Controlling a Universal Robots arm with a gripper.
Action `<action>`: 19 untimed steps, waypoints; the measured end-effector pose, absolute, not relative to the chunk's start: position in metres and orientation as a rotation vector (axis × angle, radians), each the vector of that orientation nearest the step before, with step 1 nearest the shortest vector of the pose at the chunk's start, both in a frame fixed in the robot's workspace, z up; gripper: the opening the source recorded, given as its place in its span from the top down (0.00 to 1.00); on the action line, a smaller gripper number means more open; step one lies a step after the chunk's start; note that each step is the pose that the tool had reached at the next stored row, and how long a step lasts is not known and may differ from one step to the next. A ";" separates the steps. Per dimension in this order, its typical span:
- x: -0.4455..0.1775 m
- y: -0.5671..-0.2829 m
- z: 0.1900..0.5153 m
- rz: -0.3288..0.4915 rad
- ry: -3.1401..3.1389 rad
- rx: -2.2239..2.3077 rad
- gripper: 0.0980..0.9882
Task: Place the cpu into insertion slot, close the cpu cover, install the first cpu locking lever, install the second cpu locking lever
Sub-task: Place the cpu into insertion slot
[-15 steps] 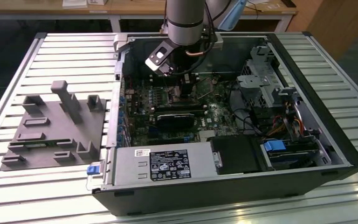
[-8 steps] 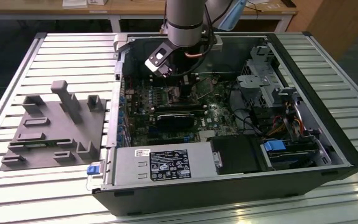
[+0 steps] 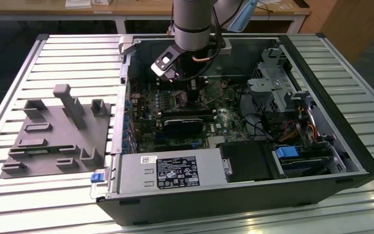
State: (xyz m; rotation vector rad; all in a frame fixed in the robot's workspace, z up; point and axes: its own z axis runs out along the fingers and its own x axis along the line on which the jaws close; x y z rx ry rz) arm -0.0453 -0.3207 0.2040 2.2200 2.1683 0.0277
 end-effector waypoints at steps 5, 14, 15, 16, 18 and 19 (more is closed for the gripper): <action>-0.045 -0.318 0.200 0.028 2.164 2.225 0.50; -0.045 -0.317 0.196 0.027 2.158 2.230 0.50; -0.045 -0.317 0.196 0.027 2.158 2.230 0.50; -0.045 -0.317 0.196 0.028 2.158 2.230 0.50; -0.045 -0.317 0.196 0.032 2.160 2.232 0.50; -0.045 -0.317 0.196 0.032 2.160 2.232 0.50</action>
